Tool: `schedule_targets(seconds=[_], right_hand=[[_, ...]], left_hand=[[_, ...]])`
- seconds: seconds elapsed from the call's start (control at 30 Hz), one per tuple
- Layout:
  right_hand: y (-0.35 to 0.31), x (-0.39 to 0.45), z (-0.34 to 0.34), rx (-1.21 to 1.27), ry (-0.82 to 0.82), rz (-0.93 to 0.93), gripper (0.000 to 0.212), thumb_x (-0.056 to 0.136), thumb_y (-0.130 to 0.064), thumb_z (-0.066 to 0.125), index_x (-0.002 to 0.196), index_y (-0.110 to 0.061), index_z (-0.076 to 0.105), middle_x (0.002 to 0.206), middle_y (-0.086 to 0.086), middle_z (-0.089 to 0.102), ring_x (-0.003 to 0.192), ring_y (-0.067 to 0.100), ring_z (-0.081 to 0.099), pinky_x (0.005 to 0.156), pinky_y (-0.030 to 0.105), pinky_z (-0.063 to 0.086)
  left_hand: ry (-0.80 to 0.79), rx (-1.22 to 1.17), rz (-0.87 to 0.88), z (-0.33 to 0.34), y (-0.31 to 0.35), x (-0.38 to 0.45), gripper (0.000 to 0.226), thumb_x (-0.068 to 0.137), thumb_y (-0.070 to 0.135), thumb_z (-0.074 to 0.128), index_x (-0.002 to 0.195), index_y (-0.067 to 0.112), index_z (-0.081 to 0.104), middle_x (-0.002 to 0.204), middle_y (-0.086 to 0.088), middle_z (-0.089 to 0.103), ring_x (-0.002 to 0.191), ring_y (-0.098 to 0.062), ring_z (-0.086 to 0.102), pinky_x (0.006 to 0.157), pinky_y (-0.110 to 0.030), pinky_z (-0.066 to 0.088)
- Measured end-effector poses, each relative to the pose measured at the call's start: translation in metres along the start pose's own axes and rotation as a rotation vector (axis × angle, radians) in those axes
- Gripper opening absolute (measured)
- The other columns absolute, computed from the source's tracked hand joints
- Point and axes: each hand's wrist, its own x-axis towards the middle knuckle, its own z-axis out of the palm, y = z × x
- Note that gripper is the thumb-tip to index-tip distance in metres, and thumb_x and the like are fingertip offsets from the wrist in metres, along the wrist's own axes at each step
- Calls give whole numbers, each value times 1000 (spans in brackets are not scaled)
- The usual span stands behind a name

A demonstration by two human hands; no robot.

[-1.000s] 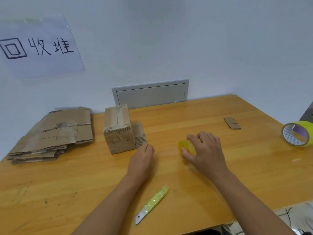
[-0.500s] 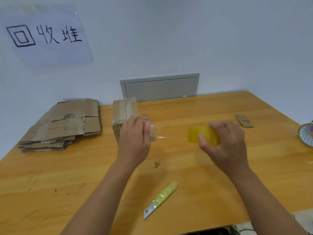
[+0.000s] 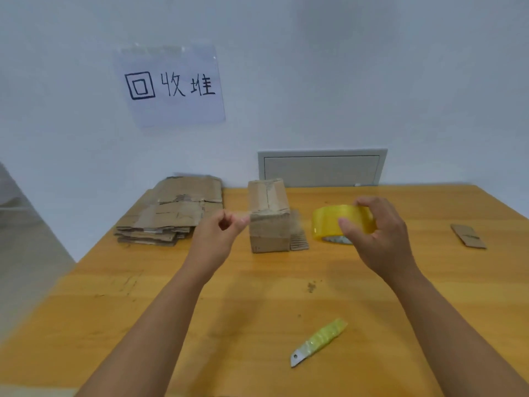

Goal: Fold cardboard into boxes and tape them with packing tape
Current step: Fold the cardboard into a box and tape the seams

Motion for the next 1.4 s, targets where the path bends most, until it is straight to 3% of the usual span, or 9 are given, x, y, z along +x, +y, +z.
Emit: schedule_targets(seconds=[0.13, 0.3, 0.43, 0.57, 0.77, 0.9, 1.1, 1.27, 1.4], right_hand=[[0, 10, 8, 36, -17, 27, 34, 74, -53, 54, 98, -30, 55, 96, -5, 54, 88, 14, 46, 73, 15, 34], [0, 21, 19, -62, -30, -55, 48, 75, -50, 56, 102, -10, 65, 93, 0, 56, 87, 18, 47, 76, 29, 34], [10, 26, 22, -164, -48, -73, 47, 75, -50, 56, 101, -12, 66, 90, 10, 62, 87, 31, 55, 80, 45, 45], [22, 27, 22, -275, -58, -97, 47, 75, -52, 55, 100, -14, 67, 86, 9, 60, 84, 31, 54, 77, 40, 41], [33, 24, 25, -348, -95, -90, 51, 75, -54, 51, 103, -15, 67, 90, 6, 59, 85, 28, 51, 77, 35, 32], [35, 26, 25, -348, -96, -76, 52, 75, -54, 50, 104, -15, 67, 92, 6, 59, 86, 27, 52, 77, 35, 33], [40, 28, 26, -368, -186, -61, 56, 77, -62, 50, 110, -19, 64, 94, 3, 55, 89, 26, 49, 79, 36, 33], [42, 26, 16, -309, -361, -36, 76, 71, -78, 52, 134, -35, 55, 104, 0, 42, 99, 18, 39, 89, 36, 35], [45, 28, 8, -314, -518, -19, 68, 74, -75, 42, 138, -52, 45, 106, -2, 37, 101, 16, 38, 90, 35, 39]], left_hand=[[-3, -102, -39, -17, -19, 11, 32, 93, 33, 67, 69, 12, 62, 62, 5, 59, 66, -9, 60, 77, -33, 52], [-32, -221, -79, -15, -35, 18, 32, 96, 29, 63, 73, 7, 67, 70, -2, 66, 76, -13, 65, 82, -36, 54], [39, -292, -78, -18, -35, 21, 32, 101, 20, 56, 73, 9, 66, 73, -4, 65, 80, -12, 64, 74, -26, 53], [-18, -248, -87, -19, -37, 20, 34, 106, 17, 45, 83, 7, 68, 76, -3, 65, 75, -11, 64, 74, -28, 52], [-73, -186, -159, -11, -23, 20, 61, 86, 59, 61, 89, -2, 68, 80, -2, 70, 78, -18, 66, 82, -35, 54], [41, 1, -90, -7, -27, 25, 22, 94, 31, 66, 84, 14, 73, 81, -2, 73, 83, -13, 69, 87, -41, 58], [18, -55, -105, -8, -29, 27, 21, 100, 10, 56, 113, 4, 71, 97, -4, 73, 90, -15, 70, 87, -30, 57], [67, -60, -162, -12, -25, 27, 26, 101, 8, 51, 89, 22, 68, 93, -4, 72, 93, -20, 68, 89, -33, 56], [40, -104, -246, -16, -29, 33, 31, 100, 7, 53, 131, 4, 55, 92, -10, 72, 85, -20, 68, 78, -28, 54]])
